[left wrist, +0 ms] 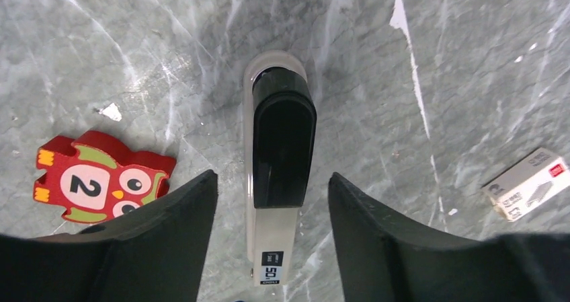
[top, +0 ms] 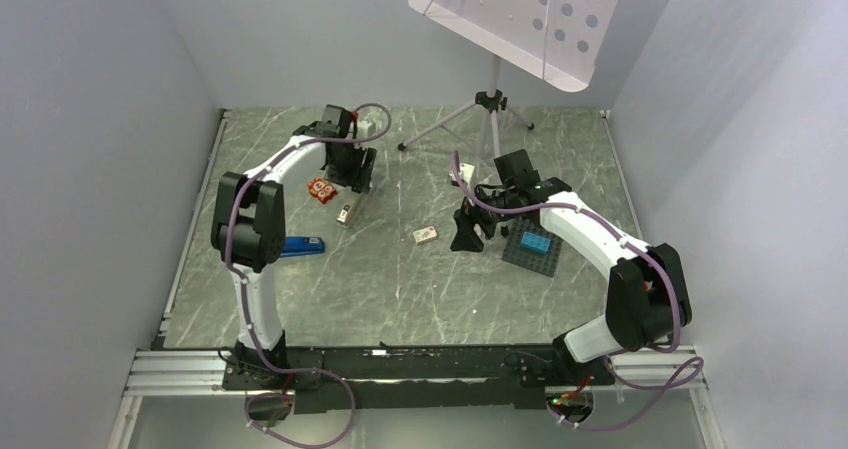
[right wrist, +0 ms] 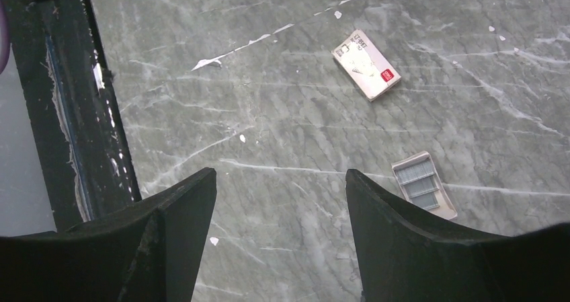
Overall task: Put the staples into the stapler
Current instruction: Pick up the stapler from the center of the board.
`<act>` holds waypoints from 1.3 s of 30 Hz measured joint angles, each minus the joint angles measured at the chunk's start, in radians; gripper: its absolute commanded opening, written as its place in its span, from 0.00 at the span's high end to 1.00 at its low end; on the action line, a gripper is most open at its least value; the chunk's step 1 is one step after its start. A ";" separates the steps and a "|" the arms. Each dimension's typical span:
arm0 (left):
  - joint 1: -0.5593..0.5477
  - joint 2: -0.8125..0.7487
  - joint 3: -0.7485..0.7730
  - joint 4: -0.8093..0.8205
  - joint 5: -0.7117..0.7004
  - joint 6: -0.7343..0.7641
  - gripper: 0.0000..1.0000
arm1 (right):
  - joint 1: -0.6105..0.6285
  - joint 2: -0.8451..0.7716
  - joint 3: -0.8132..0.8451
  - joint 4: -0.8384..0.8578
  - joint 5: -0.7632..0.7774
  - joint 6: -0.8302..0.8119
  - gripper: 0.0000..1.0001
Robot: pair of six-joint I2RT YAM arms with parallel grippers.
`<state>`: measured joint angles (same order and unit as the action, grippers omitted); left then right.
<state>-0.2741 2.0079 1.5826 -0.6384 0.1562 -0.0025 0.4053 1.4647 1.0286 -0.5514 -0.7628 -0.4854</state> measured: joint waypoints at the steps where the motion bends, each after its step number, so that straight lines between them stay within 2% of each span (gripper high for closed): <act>1: -0.001 0.009 0.003 -0.004 0.000 0.002 0.41 | 0.000 0.000 0.000 -0.001 0.000 0.000 0.26; 7: -0.013 0.047 0.009 -0.026 -0.008 0.013 0.44 | 0.000 0.005 0.001 -0.004 0.000 0.000 0.26; 9: -0.019 0.060 0.019 -0.031 -0.013 0.015 0.51 | 0.000 0.009 0.001 -0.008 0.000 0.000 0.26; 13: -0.027 0.083 0.042 -0.032 -0.030 0.022 0.91 | 0.000 0.009 0.001 -0.015 0.000 0.000 0.26; 14: -0.029 0.084 0.043 -0.033 -0.030 0.024 0.98 | 0.000 0.009 0.001 -0.017 0.000 0.000 0.26; 15: -0.029 0.084 0.043 -0.032 -0.034 0.024 1.00 | 0.000 0.009 0.001 -0.017 0.000 0.000 0.26; 18: -0.035 0.077 0.036 -0.021 -0.050 0.036 1.00 | 0.000 0.009 0.001 -0.018 0.000 0.000 0.26; 22: -0.049 0.001 -0.050 0.018 -0.073 0.054 1.00 | 0.000 0.010 0.001 -0.024 -0.001 -0.001 0.26; 25: -0.063 -0.137 -0.171 0.032 -0.054 0.077 1.00 | 0.000 0.009 0.001 -0.023 -0.004 -0.009 0.25; 32: -0.097 -0.528 -0.416 0.056 0.113 0.178 1.00 | 0.000 -0.027 -0.080 0.057 -0.035 -0.037 0.21; 36: -0.158 -0.639 -0.505 0.071 0.164 0.216 1.00 | 0.000 -0.031 -0.081 0.092 -0.068 0.008 0.21; 39: -0.219 -0.726 -0.599 0.102 0.183 0.224 1.00 | 0.002 -0.031 -0.067 0.150 -0.137 0.111 0.21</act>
<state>-0.4931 1.2823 0.9840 -0.5365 0.3397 0.2214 0.4076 1.4338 0.9619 -0.4011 -0.8997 -0.3740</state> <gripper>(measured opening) 0.345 0.790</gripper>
